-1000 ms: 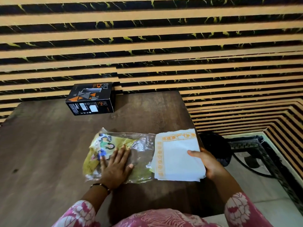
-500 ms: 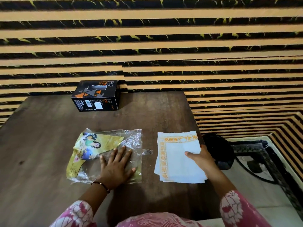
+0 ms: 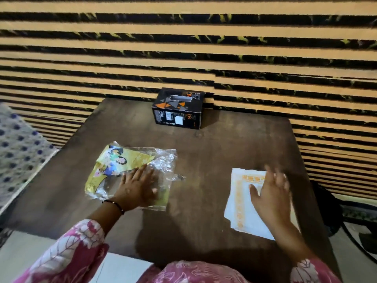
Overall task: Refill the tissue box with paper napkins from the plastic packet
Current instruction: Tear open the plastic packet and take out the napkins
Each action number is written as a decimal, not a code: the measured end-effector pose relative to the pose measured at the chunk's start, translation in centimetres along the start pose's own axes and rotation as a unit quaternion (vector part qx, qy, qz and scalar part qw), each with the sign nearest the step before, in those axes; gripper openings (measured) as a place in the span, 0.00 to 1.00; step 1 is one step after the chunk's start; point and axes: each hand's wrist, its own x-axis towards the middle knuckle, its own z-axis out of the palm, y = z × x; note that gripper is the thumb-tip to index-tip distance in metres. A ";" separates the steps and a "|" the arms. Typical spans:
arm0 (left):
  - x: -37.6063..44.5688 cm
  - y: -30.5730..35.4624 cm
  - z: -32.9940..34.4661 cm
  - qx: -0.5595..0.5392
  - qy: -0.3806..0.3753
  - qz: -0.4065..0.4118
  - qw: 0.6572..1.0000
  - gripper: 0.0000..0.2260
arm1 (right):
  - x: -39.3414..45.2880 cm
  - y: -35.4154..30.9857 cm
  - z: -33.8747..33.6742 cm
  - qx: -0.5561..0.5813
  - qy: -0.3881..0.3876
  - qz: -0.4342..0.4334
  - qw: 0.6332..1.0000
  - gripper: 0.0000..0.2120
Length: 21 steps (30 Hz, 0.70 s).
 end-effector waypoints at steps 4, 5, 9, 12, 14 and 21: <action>-1.2 -2.6 -0.5 -0.020 0.061 -0.047 0.997 0.40 | -2.0 -9.8 2.9 0.039 -0.148 -0.289 0.945 0.25; -1.7 -3.2 -0.2 -0.019 0.067 -0.058 0.996 0.40 | -2.8 -11.9 3.9 0.023 -0.222 -0.325 0.919 0.25; -3.5 -6.2 1.2 -0.009 0.025 -0.075 0.997 0.40 | -4.4 -17.6 8.8 -0.057 -0.360 -0.349 0.863 0.30; -4.4 -9.4 1.3 0.000 0.005 -0.107 0.994 0.41 | -4.6 -20.5 10.7 -0.070 -0.378 -0.354 0.853 0.31; -4.7 -11.5 1.0 -0.002 0.004 -0.121 0.993 0.41 | -4.3 -22.7 11.3 -0.071 -0.383 -0.368 0.845 0.30; -4.4 -18.6 -0.8 -0.022 -0.004 -0.180 0.983 0.29 | -4.0 -27.3 13.4 -0.027 -0.373 -0.374 0.849 0.31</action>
